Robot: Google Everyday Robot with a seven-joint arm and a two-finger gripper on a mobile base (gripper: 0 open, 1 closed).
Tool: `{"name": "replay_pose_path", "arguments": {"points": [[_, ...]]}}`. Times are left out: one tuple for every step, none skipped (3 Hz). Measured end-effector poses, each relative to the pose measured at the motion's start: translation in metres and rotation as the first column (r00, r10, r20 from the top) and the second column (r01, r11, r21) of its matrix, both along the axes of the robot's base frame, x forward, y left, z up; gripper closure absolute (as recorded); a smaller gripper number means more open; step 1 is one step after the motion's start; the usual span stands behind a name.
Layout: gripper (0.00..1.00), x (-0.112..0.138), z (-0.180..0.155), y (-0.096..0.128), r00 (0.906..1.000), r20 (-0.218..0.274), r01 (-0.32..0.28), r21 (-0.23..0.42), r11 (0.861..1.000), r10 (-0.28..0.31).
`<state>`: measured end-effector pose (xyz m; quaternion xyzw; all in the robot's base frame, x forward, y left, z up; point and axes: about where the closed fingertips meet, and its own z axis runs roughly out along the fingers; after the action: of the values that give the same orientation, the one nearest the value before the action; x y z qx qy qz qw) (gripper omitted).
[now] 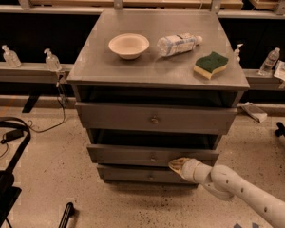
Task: Close middle drawer
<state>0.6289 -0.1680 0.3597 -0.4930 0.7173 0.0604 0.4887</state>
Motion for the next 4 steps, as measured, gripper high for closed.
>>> {"name": "replay_pose_path", "arguments": {"points": [[1.00,0.0106,0.0025,0.0024,1.0000,0.002,0.004,0.010,1.000,-0.004],[1.00,0.0110,0.0021,0.0027,1.0000,0.000,0.002,0.019,1.000,-0.002],[1.00,0.0162,-0.0003,0.0051,0.9999,-0.009,-0.005,0.066,0.998,0.005],[1.00,0.0163,-0.0003,0.0052,0.9999,-0.009,-0.005,0.067,0.998,0.006]]}}
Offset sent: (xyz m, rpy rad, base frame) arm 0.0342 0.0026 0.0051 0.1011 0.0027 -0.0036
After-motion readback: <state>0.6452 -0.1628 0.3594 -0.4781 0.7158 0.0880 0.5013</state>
